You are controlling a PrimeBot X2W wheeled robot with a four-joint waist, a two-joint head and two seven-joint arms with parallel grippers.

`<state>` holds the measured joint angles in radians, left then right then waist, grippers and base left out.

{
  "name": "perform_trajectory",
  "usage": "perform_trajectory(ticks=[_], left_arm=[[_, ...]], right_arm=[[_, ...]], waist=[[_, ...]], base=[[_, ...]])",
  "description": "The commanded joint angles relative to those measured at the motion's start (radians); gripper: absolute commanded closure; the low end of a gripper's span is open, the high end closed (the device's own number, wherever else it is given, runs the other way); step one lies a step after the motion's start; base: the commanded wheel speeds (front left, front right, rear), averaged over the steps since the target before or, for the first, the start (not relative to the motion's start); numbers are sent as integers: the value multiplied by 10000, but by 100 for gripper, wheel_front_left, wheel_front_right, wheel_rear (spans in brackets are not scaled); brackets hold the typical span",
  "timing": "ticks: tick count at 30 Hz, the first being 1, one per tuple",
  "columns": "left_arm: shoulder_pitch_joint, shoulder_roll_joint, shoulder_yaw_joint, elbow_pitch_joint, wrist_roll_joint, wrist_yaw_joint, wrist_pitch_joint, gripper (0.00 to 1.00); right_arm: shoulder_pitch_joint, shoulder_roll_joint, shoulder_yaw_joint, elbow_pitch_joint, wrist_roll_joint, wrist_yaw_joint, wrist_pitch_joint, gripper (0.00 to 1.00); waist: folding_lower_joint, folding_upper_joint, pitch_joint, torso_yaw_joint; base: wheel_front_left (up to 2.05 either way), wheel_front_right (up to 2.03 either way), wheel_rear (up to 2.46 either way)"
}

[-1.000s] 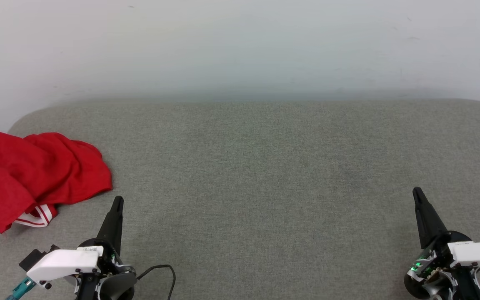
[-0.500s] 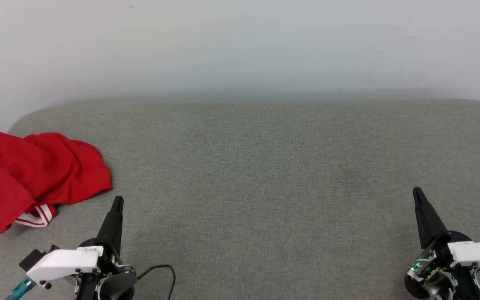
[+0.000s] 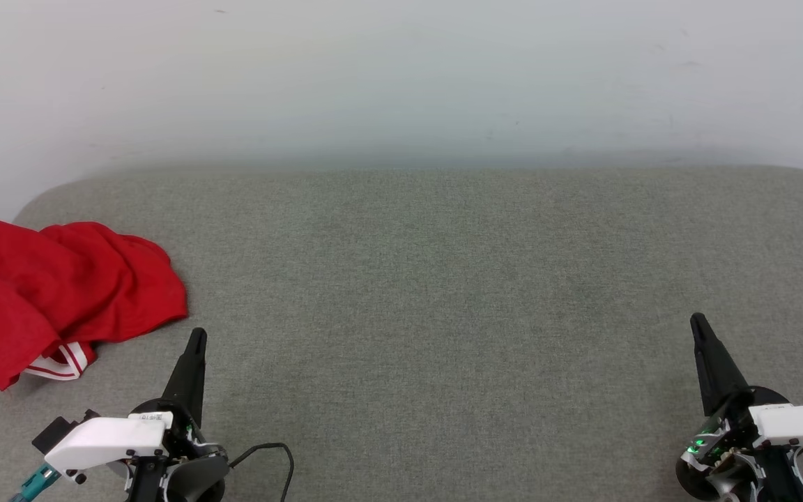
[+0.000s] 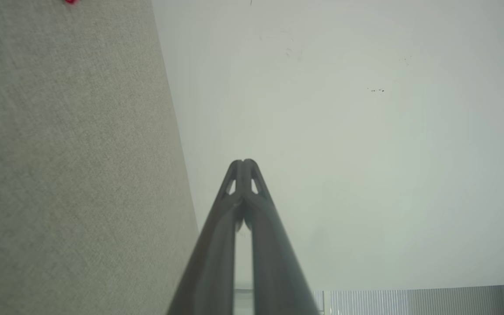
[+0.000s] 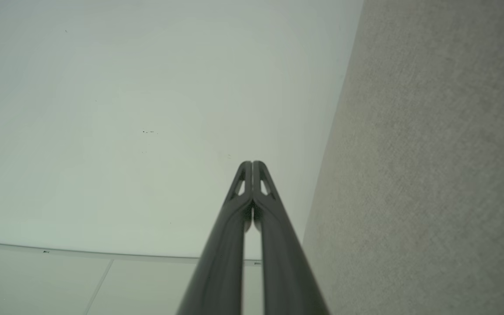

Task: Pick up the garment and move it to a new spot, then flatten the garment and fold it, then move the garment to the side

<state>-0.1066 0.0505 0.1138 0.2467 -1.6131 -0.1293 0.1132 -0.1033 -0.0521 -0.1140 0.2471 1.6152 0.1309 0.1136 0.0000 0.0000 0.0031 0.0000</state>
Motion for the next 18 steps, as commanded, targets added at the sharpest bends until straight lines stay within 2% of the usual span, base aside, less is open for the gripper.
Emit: perform_trajectory(ticks=[1,10,11,18], left_arm=[[-55,-23,31,-17,0,-47,38,100],[-55,-23,29,-18,0,-47,38,100],[-1,0,4,-2,0,0,-1,0],[139,-11,-274,-15,50,4,-241,0]], right_arm=[[-132,30,5,12,-50,-3,3,100],[-132,30,7,12,-49,-3,2,100],[-1,0,3,-3,-1,0,-2,0],[196,8,159,-62,-68,-2,-181,0]], waist=[[0,0,0,0],[0,0,0,0],[0,0,0,0],[0,0,6,0]], base=[[0,0,0],[0,0,0],[0,0,0],[0,0,0]])
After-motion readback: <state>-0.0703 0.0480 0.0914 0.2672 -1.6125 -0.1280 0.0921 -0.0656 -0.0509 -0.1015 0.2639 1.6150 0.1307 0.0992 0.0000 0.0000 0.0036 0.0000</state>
